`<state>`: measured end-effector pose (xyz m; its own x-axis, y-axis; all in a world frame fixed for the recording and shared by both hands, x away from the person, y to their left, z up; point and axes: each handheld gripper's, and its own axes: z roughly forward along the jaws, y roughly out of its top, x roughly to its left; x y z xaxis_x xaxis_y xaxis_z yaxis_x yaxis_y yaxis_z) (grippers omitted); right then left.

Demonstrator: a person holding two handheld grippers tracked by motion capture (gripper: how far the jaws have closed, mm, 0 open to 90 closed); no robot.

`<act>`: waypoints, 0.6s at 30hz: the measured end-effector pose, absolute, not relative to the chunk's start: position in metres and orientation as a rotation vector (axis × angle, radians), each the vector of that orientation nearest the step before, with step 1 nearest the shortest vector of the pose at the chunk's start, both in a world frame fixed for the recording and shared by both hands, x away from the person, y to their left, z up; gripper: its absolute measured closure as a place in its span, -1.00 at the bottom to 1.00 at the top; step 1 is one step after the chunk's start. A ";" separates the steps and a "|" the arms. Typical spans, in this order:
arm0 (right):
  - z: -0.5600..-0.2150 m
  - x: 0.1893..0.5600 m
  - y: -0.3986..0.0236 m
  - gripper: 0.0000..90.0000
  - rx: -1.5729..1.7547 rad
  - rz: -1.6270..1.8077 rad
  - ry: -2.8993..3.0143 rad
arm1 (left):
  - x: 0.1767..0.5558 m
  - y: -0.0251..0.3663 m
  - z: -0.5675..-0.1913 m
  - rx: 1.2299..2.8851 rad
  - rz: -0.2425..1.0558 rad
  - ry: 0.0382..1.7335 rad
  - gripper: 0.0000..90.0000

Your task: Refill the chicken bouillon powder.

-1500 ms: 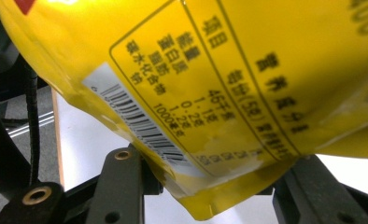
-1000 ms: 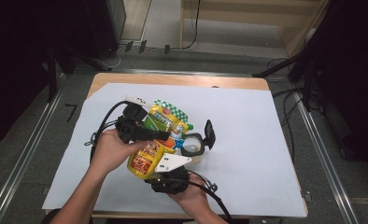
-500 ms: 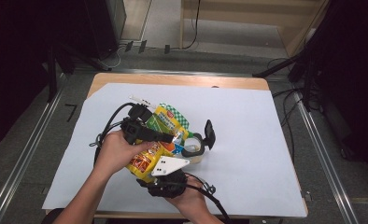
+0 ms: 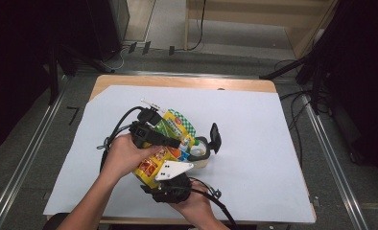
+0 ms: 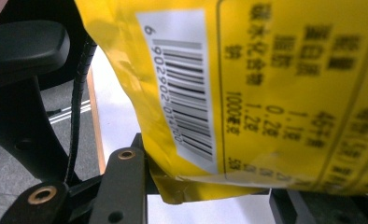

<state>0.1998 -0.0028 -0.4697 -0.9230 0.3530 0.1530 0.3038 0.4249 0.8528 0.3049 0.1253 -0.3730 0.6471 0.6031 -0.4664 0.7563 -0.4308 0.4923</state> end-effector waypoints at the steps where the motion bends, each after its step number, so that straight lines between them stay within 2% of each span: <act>1: -0.470 0.199 -0.002 0.35 0.605 1.545 2.617 | 0.305 0.124 -0.374 2.179 -0.290 1.052 0.62; 11: -0.473 0.198 -0.002 0.37 0.631 1.554 2.638 | 0.308 0.117 -0.378 2.210 -0.324 1.042 0.62; 18: -0.468 0.201 -0.003 0.35 0.621 1.563 2.640 | 0.316 0.116 -0.375 2.229 -0.378 1.044 0.71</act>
<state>0.2005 -0.0031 -0.4677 -0.9211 0.3404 0.1888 0.3293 0.4227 0.8443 0.3162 0.1159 -0.3749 0.6428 0.5818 -0.4983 0.7660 -0.4797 0.4280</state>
